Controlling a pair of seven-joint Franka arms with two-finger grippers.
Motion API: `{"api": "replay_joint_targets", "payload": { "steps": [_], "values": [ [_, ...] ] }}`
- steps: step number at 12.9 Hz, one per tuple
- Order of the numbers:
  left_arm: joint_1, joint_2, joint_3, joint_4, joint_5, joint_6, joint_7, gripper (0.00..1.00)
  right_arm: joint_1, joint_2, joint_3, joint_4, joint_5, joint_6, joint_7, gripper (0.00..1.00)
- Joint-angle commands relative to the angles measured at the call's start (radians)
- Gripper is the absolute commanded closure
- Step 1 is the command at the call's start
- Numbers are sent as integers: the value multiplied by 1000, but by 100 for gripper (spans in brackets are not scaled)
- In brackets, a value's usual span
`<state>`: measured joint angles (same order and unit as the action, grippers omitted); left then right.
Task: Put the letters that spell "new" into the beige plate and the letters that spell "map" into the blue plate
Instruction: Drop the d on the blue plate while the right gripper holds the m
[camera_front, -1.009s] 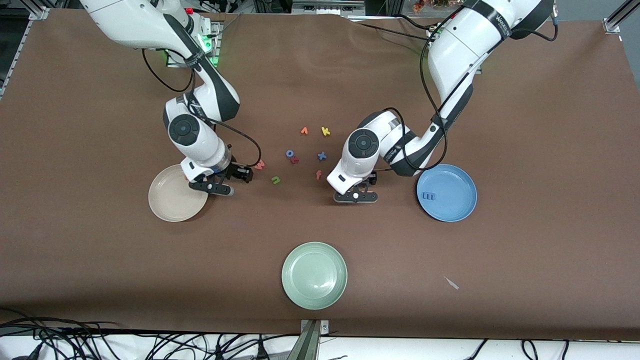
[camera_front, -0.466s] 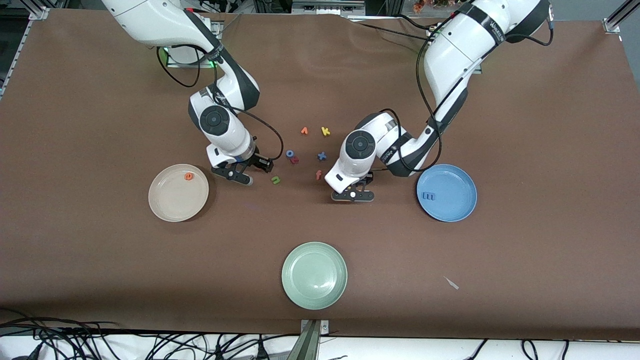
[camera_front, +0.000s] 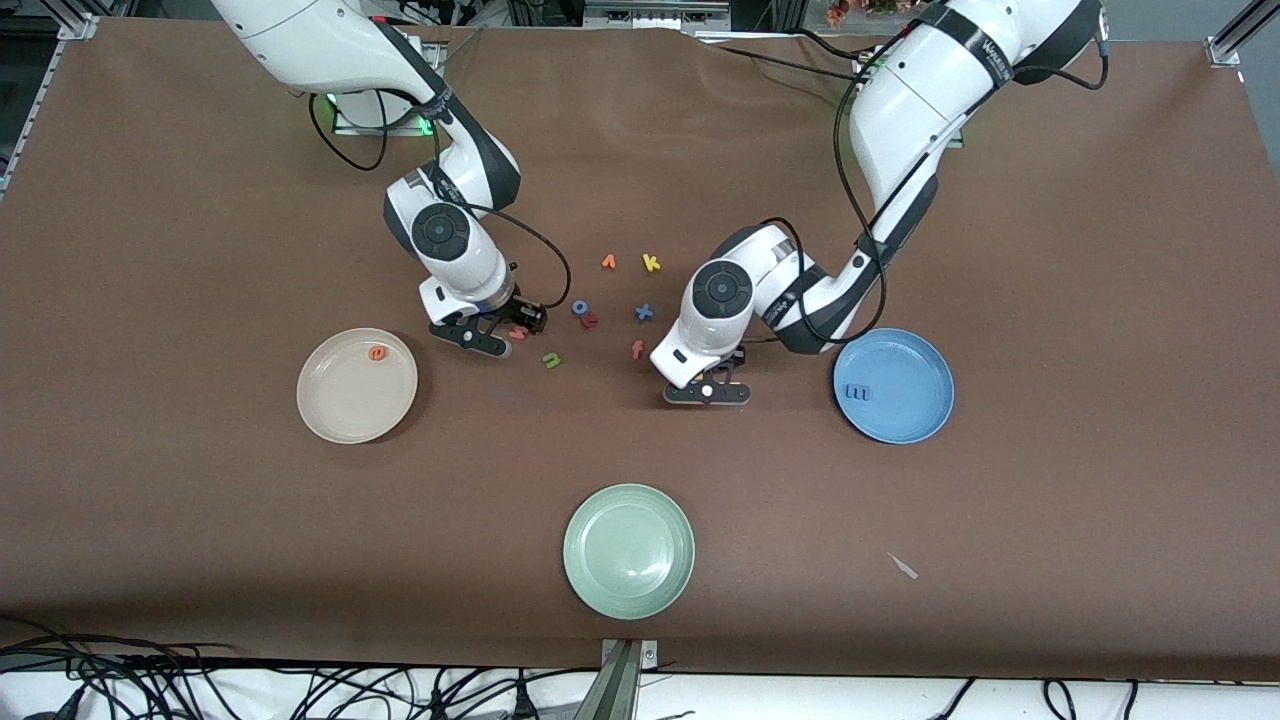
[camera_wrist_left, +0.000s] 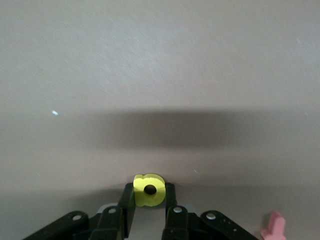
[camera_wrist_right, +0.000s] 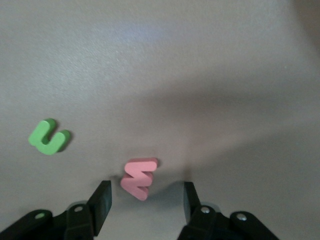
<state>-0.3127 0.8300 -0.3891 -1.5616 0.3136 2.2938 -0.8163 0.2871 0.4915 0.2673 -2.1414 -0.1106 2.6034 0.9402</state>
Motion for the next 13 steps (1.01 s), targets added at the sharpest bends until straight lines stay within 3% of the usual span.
{"api": "replay_joint_targets", "payload": {
  "steps": [1, 4, 8, 13],
  "values": [
    [58, -77, -2, -3, 16, -86, 96, 100, 0, -8, 1, -32, -23, 40, 23, 38],
    [127, -143, -2, -6, 10, -239, 286, 100, 0, -2, 1, -32, -29, 58, 23, 42],
    [219, -198, -4, -12, 4, -420, 483, 100, -2, 6, -2, -29, -60, 61, 20, 59],
    [388, -195, -4, -93, 4, -410, 773, 100, -2, 15, -8, -26, -96, 61, 9, 73]
  ]
}}
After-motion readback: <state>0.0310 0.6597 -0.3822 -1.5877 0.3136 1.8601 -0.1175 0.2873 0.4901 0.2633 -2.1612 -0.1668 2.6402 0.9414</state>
